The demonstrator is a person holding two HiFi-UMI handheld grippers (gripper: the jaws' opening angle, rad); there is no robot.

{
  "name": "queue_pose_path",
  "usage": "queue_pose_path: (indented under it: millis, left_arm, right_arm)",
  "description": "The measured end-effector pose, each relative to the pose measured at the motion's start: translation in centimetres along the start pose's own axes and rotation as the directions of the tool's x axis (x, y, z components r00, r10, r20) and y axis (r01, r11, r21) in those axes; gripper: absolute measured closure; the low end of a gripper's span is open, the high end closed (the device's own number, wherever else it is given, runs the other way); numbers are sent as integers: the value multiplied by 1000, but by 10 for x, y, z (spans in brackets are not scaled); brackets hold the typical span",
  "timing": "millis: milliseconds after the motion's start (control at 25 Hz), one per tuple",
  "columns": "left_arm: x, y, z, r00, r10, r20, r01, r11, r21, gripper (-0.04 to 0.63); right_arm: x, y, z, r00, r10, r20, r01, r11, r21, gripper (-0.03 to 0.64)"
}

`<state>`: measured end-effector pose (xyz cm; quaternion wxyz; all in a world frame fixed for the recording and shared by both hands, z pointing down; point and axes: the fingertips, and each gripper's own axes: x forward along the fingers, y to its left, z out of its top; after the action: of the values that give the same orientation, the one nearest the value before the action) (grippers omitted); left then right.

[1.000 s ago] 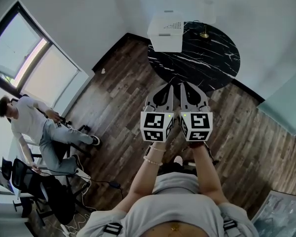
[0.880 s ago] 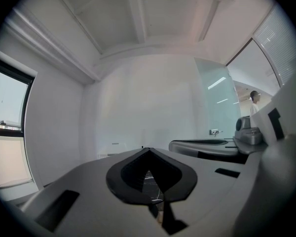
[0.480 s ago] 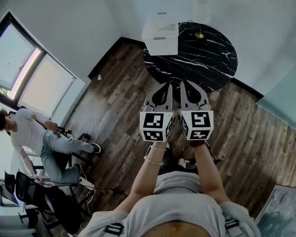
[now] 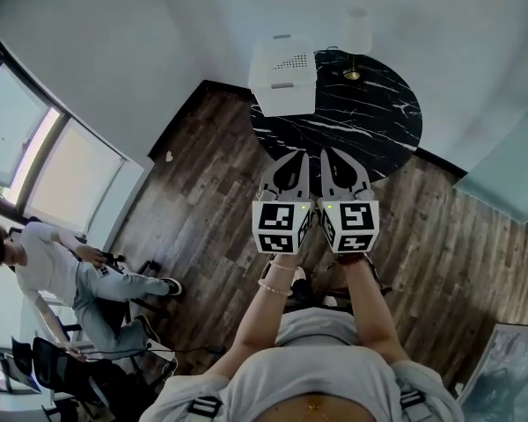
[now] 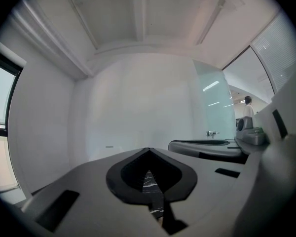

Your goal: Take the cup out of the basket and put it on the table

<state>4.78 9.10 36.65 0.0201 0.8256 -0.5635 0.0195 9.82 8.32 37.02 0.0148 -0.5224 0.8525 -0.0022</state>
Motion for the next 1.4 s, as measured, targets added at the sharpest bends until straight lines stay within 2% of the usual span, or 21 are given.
queue_pose_path:
  millis: [400,840,1400]
  left_arm:
    - [33,48,-11,999,-36,-23,35,999,-13,589]
    - [40,96,-16,999,-41,-28,40,999,-15,589]
    - [73,123,-17,999,-24,-34,23,999,-31,589]
  right_arm:
    - [54,5,-14,999,-42,-22,42,999,10,607]
    - [94,27,-23,998,-57,-33,58,998,17,607]
    - [138,23,-26,998,-26,-49,26,1000,0,607]
